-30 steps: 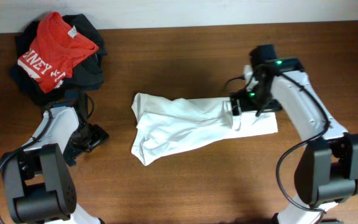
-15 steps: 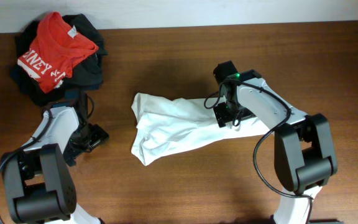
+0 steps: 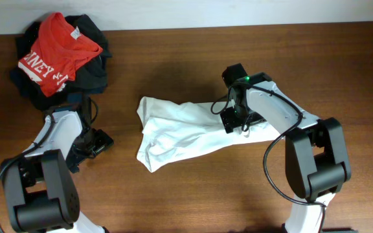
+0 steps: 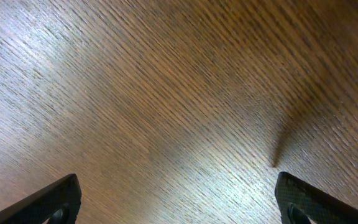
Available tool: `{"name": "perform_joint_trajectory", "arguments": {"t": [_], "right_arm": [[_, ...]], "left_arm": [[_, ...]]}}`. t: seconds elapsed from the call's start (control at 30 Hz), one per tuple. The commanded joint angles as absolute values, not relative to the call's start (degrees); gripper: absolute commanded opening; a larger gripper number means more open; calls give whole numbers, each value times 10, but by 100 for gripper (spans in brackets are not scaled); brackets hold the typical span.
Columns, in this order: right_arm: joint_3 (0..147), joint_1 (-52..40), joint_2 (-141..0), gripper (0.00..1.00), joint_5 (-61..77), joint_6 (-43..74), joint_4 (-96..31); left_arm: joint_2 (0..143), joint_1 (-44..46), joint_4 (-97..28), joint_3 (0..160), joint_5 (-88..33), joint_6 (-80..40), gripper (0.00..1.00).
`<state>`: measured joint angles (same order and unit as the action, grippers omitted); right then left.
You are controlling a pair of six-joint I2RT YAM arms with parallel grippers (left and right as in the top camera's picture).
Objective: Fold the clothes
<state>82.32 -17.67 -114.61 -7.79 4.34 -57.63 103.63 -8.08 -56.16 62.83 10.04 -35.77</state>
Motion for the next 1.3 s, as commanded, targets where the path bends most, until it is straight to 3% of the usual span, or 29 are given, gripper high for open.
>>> {"name": "perform_joint_trajectory", "arguments": {"t": [0.0,0.1,0.2,0.3,0.4,0.47,0.5,0.8,0.97,1.27], "right_arm": [[820,-180,-1167,88,-67,34,-569],[815,-180,-1191,75,-72,34,-565],[817,-180,-1191,46,-84,34,-565],[818,-179,-1190,44,-84,34,-567],[835,-179,-1190,30,-84,34,-587],[863,-179,-1190,16,-88,35,-613],[878,-179,-1190,4,-88,35,-626],[929,-180,-1187,4,-65,80,-689],[968,-180,-1183,4,42,115,-709],[900,-253,-1184,4,71,173,-587]], "left_arm": [[1040,-84,-562,626,101,-357,99],[1040,-84,-562,626,101,-357,99],[1040,-84,-562,626,101,-357,99],[1040,-84,-562,626,101,-357,99],[1040,-84,-562,626,101,-357,99],[1040,-84,-562,626,101,-357,99],[1040,-84,-562,626,101,-357,99],[1040,-84,-562,626,101,-357,99],[1040,-84,-562,626,101,-357,99],[1040,-84,-564,626,101,-357,99]]}}
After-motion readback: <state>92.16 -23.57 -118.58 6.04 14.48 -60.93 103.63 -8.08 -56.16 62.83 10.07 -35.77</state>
